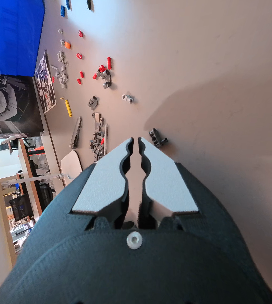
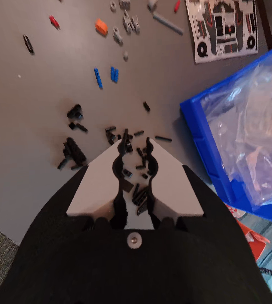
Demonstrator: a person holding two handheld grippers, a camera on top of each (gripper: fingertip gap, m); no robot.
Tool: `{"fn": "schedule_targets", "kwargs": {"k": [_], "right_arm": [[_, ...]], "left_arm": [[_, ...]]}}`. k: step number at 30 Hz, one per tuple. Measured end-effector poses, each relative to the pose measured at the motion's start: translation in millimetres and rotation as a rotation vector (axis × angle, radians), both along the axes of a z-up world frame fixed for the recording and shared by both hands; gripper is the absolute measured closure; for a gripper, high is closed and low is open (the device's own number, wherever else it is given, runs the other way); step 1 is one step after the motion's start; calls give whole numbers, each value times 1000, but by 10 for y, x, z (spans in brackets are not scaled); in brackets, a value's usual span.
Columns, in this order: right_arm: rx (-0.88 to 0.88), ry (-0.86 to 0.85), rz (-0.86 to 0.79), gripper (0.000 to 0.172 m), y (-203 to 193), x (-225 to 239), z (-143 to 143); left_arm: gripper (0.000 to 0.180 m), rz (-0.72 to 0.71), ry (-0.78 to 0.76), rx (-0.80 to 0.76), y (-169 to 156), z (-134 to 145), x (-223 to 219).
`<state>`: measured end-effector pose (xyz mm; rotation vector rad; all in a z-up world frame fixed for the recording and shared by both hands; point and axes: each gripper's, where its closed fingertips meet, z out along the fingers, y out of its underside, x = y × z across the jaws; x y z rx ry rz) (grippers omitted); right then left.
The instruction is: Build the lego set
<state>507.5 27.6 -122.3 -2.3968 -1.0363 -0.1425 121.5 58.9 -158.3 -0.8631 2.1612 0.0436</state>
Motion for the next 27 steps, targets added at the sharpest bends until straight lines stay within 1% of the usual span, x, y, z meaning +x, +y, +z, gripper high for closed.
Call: {"fn": "schedule_targets", "kwargs": {"k": [12,22,25,27], "right_arm": [[29,61,243,148,526,-957,109],[12,225,506,146,802,-2226,51],[2,276,543,147,893,-2580,2],[-5,296,529,148,995,-2769,-67]], "left_arm": [[177,-7,13,4,-5,-15,-25],[178,-30,38,-14,-58,-18,-79],[178,-35,45,-16,-68,-31,-94],[178,-40,45,-19,-85,-28,-98]]}}
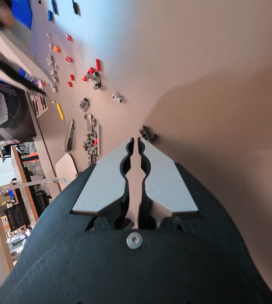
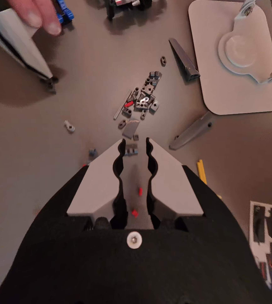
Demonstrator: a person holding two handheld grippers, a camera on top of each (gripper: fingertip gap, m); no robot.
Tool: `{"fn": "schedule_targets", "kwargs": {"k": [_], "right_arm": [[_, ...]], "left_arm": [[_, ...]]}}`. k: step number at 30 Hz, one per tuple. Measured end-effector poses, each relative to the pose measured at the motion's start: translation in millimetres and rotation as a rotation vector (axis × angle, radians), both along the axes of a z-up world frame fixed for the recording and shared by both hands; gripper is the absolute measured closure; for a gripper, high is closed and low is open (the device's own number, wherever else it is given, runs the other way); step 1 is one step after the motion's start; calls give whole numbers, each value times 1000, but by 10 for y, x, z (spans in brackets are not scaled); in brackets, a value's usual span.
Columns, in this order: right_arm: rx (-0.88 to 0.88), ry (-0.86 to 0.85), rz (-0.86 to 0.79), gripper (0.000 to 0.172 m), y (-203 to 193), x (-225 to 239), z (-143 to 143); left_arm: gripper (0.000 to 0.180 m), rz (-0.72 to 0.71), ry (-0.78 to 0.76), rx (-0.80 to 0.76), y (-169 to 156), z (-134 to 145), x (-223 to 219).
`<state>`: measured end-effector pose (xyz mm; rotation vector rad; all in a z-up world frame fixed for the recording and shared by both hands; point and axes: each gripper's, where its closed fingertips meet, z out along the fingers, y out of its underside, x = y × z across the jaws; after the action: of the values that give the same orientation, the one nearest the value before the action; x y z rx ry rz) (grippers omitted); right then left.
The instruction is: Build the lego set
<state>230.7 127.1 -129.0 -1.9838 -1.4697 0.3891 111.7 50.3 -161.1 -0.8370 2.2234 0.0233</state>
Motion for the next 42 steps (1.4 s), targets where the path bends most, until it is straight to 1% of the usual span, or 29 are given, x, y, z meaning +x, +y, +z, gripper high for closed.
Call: {"fn": "schedule_targets", "kwargs": {"k": [3,6,10,17,22,35,39,42], "right_arm": [[-46,14,-16,148,116,-217,-133],[-60,16,-46,149,246,-325,-228],[-98,12,-110,150,383,-367,-330],[-162,15,-149,155,409,-438,-441],[-153,-16,-157,167,414,-426,-449],[-100,-45,-169,167,381,-402,-431],[-77,-27,-176,167,365,-394,-340],[-55,-9,-180,167,344,-387,-231]], "left_arm": [[177,-8,3,-8,-34,11,-12],[177,-15,-2,-16,-63,48,-27],[177,-16,-12,-8,-67,95,-43],[177,-17,-5,18,-57,93,-63],[177,-24,-7,24,-81,108,-53],[177,-21,-26,49,-72,172,-48],[177,-13,-43,51,-60,196,-34],[177,18,-67,60,2,239,-12]]}}
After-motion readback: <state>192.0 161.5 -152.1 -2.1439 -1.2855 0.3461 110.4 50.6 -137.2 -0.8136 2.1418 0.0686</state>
